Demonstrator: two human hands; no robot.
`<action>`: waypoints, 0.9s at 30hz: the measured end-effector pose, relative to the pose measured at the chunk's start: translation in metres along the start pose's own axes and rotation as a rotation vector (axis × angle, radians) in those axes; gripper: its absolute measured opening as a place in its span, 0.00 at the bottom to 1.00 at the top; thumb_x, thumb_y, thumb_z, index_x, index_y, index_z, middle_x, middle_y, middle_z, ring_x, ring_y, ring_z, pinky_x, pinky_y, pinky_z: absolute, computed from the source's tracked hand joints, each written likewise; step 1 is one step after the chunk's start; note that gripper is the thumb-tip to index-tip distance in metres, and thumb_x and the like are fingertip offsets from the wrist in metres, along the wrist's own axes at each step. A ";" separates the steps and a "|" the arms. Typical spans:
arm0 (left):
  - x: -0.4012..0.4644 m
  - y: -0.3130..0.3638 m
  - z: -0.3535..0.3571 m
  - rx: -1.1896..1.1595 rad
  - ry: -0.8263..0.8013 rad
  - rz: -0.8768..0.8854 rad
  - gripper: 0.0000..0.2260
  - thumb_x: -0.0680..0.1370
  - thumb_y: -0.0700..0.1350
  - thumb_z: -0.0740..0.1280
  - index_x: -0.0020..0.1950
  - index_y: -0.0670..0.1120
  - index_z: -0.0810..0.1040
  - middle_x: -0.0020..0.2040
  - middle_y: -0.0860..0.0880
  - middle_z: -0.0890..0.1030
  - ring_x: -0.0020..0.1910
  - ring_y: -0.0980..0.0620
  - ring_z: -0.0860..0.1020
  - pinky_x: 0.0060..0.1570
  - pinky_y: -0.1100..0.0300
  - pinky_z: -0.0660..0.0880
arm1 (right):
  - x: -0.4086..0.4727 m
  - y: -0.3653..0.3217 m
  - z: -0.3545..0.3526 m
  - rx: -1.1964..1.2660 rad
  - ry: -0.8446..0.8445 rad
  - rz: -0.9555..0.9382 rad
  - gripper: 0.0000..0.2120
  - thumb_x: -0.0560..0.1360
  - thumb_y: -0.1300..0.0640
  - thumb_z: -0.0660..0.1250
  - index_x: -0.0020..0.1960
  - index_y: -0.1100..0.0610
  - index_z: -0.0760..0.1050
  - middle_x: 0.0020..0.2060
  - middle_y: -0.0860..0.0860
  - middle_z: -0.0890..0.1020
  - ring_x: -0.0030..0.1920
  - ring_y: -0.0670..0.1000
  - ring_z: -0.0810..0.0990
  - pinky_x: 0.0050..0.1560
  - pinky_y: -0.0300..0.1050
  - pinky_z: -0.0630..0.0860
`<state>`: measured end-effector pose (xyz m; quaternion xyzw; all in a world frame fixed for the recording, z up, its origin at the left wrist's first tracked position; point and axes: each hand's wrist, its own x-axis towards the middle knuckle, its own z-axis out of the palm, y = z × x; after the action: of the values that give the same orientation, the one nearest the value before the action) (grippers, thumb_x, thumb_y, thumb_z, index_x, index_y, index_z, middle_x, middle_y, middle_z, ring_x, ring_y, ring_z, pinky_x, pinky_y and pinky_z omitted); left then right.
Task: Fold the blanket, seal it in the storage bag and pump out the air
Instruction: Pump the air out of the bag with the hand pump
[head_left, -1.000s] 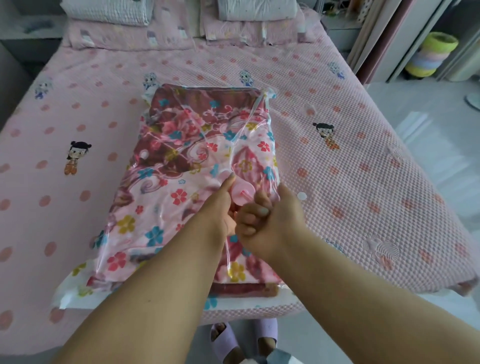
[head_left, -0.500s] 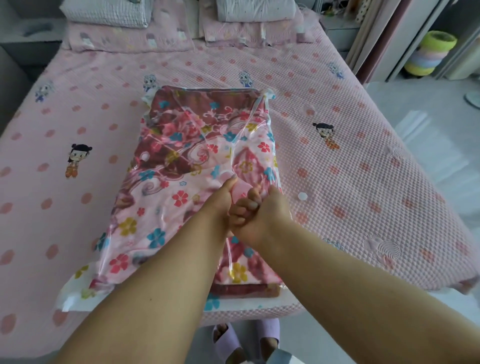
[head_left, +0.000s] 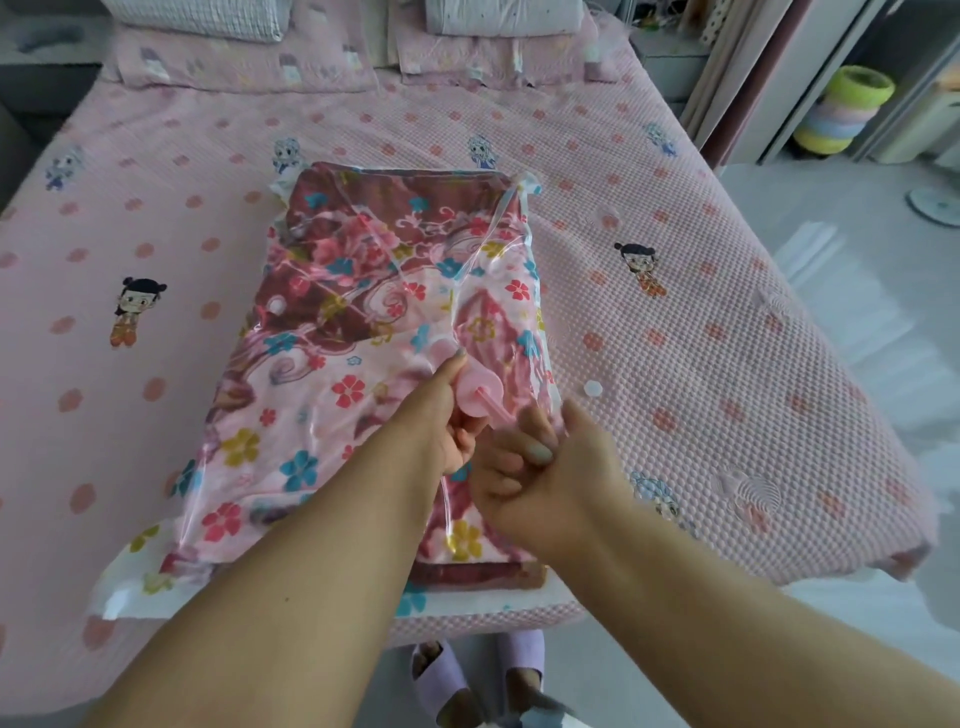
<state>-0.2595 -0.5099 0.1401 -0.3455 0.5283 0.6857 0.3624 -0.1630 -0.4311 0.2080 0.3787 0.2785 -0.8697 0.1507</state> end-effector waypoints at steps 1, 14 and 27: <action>0.001 -0.001 -0.001 -0.007 0.019 0.019 0.17 0.72 0.63 0.69 0.41 0.48 0.77 0.22 0.52 0.75 0.25 0.57 0.71 0.26 0.68 0.61 | -0.009 0.002 -0.002 0.042 0.032 0.033 0.26 0.77 0.39 0.50 0.26 0.53 0.57 0.21 0.47 0.57 0.25 0.46 0.56 0.29 0.37 0.50; 0.004 0.000 -0.001 -0.014 -0.002 0.053 0.20 0.73 0.64 0.68 0.44 0.47 0.77 0.22 0.52 0.73 0.19 0.58 0.68 0.19 0.67 0.60 | -0.008 0.000 -0.004 0.064 0.061 0.025 0.30 0.77 0.35 0.49 0.25 0.54 0.57 0.21 0.47 0.57 0.25 0.47 0.57 0.29 0.37 0.51; 0.001 0.003 -0.003 -0.022 0.013 0.047 0.18 0.72 0.63 0.69 0.43 0.48 0.78 0.29 0.51 0.79 0.25 0.56 0.74 0.27 0.66 0.65 | -0.011 -0.005 0.004 0.080 0.040 0.018 0.30 0.77 0.35 0.50 0.24 0.54 0.57 0.20 0.47 0.58 0.24 0.47 0.58 0.27 0.36 0.53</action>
<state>-0.2619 -0.5133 0.1402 -0.3415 0.5311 0.6975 0.3389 -0.1600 -0.4288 0.2203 0.4043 0.2429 -0.8709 0.1378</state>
